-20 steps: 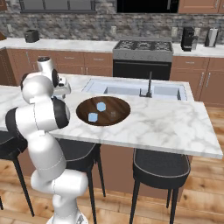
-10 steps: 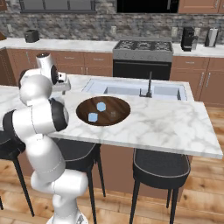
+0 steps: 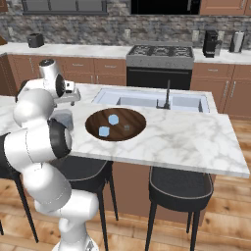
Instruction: There are four ice cubes in the ice bowl. Place two ice cubes in each glass of water.
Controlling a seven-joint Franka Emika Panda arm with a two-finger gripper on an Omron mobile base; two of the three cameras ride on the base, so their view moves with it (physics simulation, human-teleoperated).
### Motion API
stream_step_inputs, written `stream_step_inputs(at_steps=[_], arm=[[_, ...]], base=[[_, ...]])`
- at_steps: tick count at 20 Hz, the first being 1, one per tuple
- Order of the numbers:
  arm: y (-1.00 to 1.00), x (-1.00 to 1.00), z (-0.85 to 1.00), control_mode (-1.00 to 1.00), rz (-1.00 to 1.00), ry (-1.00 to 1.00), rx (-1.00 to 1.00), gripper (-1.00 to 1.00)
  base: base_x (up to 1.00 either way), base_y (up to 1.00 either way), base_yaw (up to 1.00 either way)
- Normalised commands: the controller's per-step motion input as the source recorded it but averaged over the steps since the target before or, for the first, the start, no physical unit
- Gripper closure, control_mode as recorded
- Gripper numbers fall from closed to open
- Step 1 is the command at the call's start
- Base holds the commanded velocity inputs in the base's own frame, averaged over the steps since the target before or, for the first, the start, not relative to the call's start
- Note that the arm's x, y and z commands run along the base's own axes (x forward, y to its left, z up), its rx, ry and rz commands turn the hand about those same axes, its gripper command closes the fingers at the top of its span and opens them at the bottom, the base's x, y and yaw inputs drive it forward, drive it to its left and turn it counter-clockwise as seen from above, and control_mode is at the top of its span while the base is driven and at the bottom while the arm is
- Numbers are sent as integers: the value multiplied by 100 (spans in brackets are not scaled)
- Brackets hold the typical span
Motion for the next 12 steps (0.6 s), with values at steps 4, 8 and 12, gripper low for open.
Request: stream_step_inputs(at_steps=[4, 8, 12], arm=[[-1, -6, 0, -100, 0, -1, 0, -100], [-29, -8, 0, -100, 0, -9, 0, -100], [-46, -1, 0, -100, 0, -1, 0, -100]], base=[[0, 0, 0], [0, 0, 0], [0, 0, 0]])
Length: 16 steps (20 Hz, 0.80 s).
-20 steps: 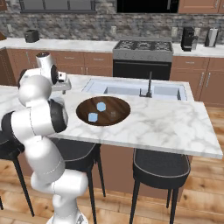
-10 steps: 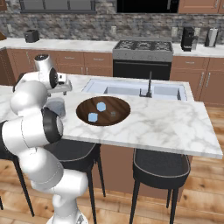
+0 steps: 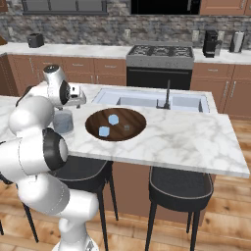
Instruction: There are four ice cubes in the ice bowl. Place two ice cubes in each glass of water.
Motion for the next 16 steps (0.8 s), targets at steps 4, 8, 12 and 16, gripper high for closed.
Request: stream_step_inputs(at_steps=[4, 8, 12, 16], arm=[[-44, 0, 0, -100, 0, 0, 0, -100], [-38, 0, 0, -100, 3, 0, 0, -100], [-47, 0, 1, -100, 0, 0, 5, -100], [-65, 0, 5, -100, 0, 0, 11, -100]], base=[[0, 0, 0], [0, 0, 0], [0, 0, 0], [0, 0, 0]])
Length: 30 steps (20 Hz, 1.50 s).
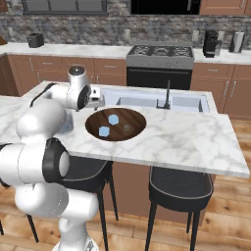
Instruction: There are four ice cubes in the ice bowl. Place two ice cubes in each glass of water.
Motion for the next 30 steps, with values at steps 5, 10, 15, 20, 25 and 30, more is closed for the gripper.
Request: stream_step_inputs(at_steps=[5, 10, 15, 20, 25, 30], arm=[[-67, 17, 4, -100, 0, 2, 10, -100], [-58, 21, 4, -100, 0, 5, 2, -100], [-23, 18, -8, -100, -19, 7, -2, -100], [-1, 9, -5, -100, -6, 11, 0, -100], [-2, 38, -25, -100, -14, 6, 0, -100], [-12, 34, -10, -100, -8, 0, 0, -100]], base=[[0, 0, 0], [0, 0, 0], [0, 0, 0], [0, 0, 0], [0, 0, 0], [0, 0, 0]])
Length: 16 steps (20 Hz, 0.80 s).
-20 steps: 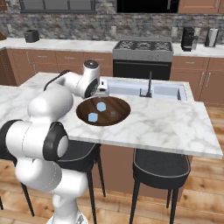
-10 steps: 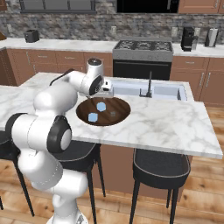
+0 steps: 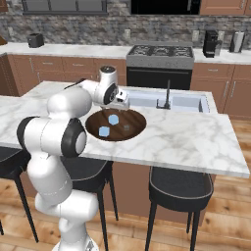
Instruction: There are four ice cubes in the ice bowl. Place two ice cubes in each glass of water.
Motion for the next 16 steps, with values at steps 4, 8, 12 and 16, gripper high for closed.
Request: stream_step_inputs(at_steps=[4, 8, 12, 16], arm=[[-85, -2, -4, -100, 5, 0, 0, -100], [-51, -7, -6, -100, 21, 1, 0, -100], [-23, -20, -31, -100, 33, 0, -4, -100], [-6, 0, -28, -100, 17, 0, -9, -100]], base=[[0, 0, 0], [0, 0, 0], [0, 0, 0], [0, 0, 0]])
